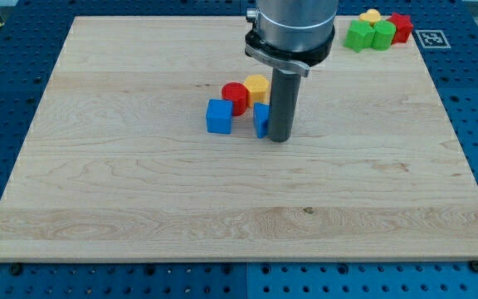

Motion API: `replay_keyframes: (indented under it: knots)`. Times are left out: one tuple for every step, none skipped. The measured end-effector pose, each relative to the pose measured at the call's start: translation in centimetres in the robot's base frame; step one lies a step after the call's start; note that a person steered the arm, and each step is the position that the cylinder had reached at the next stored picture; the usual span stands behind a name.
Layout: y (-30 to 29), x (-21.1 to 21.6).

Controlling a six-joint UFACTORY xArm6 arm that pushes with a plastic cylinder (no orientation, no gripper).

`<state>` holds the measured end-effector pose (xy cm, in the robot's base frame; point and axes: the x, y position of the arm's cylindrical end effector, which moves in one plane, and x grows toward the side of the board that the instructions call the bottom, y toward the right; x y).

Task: Move your arm towards the center right

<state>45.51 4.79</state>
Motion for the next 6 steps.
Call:
replay_keyframes:
  knots:
    - [-0.9, -2.1]
    - [-0.9, -2.6]
    - [-0.5, -0.6]
    - [1.0, -1.4]
    - [7.6, -2.6]
    - [16.1, -2.4]
